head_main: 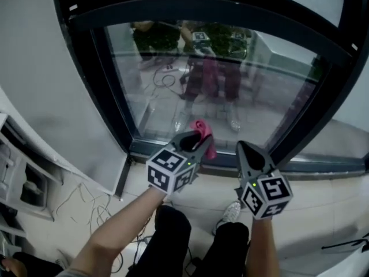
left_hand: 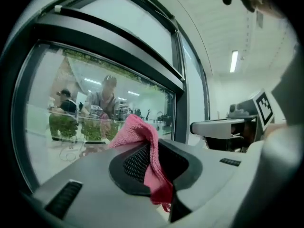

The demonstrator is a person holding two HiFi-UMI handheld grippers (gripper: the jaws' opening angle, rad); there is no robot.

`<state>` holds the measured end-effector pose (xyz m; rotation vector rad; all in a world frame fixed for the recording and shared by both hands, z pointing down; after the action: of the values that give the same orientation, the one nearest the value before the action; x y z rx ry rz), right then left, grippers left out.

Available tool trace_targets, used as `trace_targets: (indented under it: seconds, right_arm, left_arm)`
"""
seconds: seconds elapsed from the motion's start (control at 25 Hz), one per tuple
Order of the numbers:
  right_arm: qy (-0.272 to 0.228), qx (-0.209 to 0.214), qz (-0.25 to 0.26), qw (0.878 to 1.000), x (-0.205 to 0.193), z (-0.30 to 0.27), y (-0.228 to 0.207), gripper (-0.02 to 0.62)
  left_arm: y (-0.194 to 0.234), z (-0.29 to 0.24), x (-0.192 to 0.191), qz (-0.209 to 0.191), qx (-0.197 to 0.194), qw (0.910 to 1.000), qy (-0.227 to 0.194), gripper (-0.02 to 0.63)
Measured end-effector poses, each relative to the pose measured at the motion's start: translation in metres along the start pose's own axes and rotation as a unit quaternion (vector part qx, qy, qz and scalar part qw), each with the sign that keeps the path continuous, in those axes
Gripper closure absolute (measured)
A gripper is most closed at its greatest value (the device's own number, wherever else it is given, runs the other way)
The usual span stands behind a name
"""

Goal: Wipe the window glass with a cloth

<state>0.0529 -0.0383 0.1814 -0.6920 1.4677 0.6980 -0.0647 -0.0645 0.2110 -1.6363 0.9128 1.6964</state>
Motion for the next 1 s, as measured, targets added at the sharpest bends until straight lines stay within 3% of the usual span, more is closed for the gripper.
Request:
trace_targets:
  seconds: [0.36,0.72,1.0]
  right_arm:
    - [-0.026,0.043,0.011,0.999,0.052,0.002,0.067,0.588]
    - [-0.042,0.079,0.024,0.996,0.078,0.017,0.105,0.591]
    - [-0.040,0.082,0.026,0.995,0.085,0.024,0.112,0.591]
  left_arm:
    - [-0.004,0.072,0.069,-0.019,0.012,0.9992,-0.033,0.555]
    - [-0.028,0.113,0.087,-0.012,0.017,0.9992,-0.035,0.555]
    - [-0.036,0.120,0.093,-0.010,0.026,0.9990,-0.035,0.555]
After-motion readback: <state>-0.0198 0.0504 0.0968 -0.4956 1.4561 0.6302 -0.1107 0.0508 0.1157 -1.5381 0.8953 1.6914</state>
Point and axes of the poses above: the fingertips, and each gripper's own axes: z backward along the fingers, y to its left, x out of its top, the point moved 3 cm from there along z, backward along the fingers, and after that the axes turned 5 degrees about -y, right-handed, at the moved point
